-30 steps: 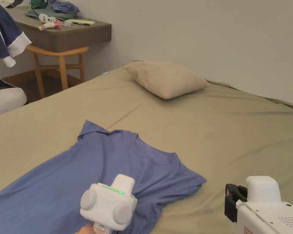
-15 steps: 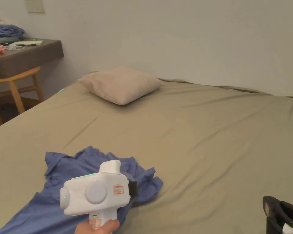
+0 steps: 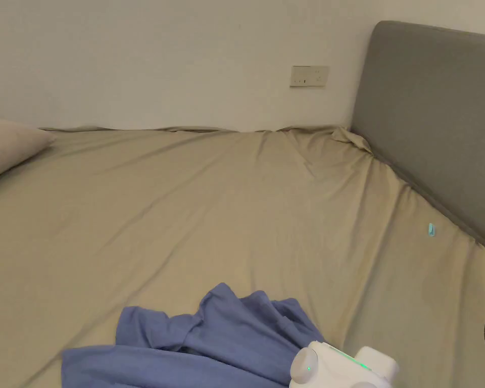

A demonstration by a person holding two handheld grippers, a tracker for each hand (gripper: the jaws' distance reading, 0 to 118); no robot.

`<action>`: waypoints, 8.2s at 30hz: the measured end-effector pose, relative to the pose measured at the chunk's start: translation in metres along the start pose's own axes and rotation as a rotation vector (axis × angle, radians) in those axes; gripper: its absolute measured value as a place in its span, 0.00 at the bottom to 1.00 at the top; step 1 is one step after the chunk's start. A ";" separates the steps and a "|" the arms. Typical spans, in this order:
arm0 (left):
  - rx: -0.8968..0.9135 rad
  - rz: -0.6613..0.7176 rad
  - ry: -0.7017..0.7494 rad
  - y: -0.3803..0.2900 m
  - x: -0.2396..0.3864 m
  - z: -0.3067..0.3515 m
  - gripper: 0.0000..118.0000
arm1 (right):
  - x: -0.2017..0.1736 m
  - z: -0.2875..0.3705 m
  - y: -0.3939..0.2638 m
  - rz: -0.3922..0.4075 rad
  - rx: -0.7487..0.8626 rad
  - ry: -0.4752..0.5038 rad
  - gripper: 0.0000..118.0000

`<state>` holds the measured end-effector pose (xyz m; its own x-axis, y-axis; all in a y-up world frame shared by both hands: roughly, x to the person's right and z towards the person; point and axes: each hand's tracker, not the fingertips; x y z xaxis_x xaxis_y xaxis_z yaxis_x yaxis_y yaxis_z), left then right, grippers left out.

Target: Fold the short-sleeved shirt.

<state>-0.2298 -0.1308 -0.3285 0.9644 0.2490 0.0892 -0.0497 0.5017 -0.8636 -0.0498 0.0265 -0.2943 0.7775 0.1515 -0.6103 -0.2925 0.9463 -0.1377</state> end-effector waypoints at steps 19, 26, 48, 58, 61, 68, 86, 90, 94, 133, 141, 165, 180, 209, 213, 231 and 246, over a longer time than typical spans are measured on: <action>0.377 0.480 0.200 -0.169 -0.070 0.258 0.02 | -0.048 -0.008 -0.003 -0.010 -0.004 0.169 0.02; 0.392 0.803 0.504 -0.285 -0.064 0.338 0.00 | -0.087 -0.006 -0.012 -0.015 -0.033 0.274 0.02; -0.002 0.569 0.641 -0.151 -0.287 0.142 0.39 | -0.094 -0.051 -0.038 0.067 -0.204 0.229 0.02; 0.275 0.754 0.322 -0.170 -0.243 0.220 0.03 | -0.066 -0.060 -0.048 0.034 -0.260 0.205 0.02; 0.351 0.772 0.330 -0.185 -0.211 0.242 0.03 | -0.041 -0.074 -0.055 0.016 -0.376 0.137 0.76; 0.334 0.798 0.319 -0.198 -0.186 0.241 0.03 | -0.006 -0.130 -0.124 -0.118 -0.727 0.213 1.00; 0.740 0.838 0.166 -0.195 -0.159 0.324 0.03 | -0.036 -0.069 -0.027 -0.267 -0.305 0.380 0.05; 0.949 0.702 0.188 -0.180 -0.121 0.414 0.03 | -0.034 -0.030 0.046 -0.319 -0.094 0.461 0.05; 1.078 0.532 0.383 -0.167 -0.075 0.500 0.03 | -0.029 0.011 0.117 -0.275 0.099 0.462 0.05; 0.516 0.841 0.630 -0.112 -0.426 0.292 0.03 | -0.188 -0.374 0.066 -0.129 -0.342 0.353 0.05; 0.439 0.882 0.614 -0.205 -0.395 0.249 0.03 | -0.158 -0.324 -0.040 -0.194 -0.403 0.366 0.05; 0.318 1.027 0.581 -0.404 -0.163 0.267 0.03 | -0.090 -0.011 -0.159 -0.053 -0.535 0.345 0.05; 0.583 0.759 0.756 -0.367 -0.023 0.422 0.46 | -0.072 0.085 -0.033 0.047 -0.224 0.352 0.37; 0.126 1.058 0.623 -0.356 -0.190 0.259 0.01 | -0.116 0.034 -0.038 0.059 -0.298 0.448 0.02; 0.134 1.002 0.632 -0.346 -0.178 0.264 0.01 | -0.119 0.000 -0.023 0.064 -0.300 0.458 0.02; 0.134 1.038 0.581 -0.340 -0.189 0.265 0.01 | -0.192 -0.363 -0.053 0.112 -0.945 0.348 0.54; 0.340 0.835 0.554 -0.243 -0.192 0.319 0.01 | -0.117 -0.219 0.030 0.055 -0.419 0.397 0.12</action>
<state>-0.4860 -0.0360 0.0222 0.5701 0.2526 -0.7818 -0.7394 0.5727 -0.3541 -0.2716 -0.0248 -0.3973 0.5106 0.0018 -0.8598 -0.5845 0.7341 -0.3455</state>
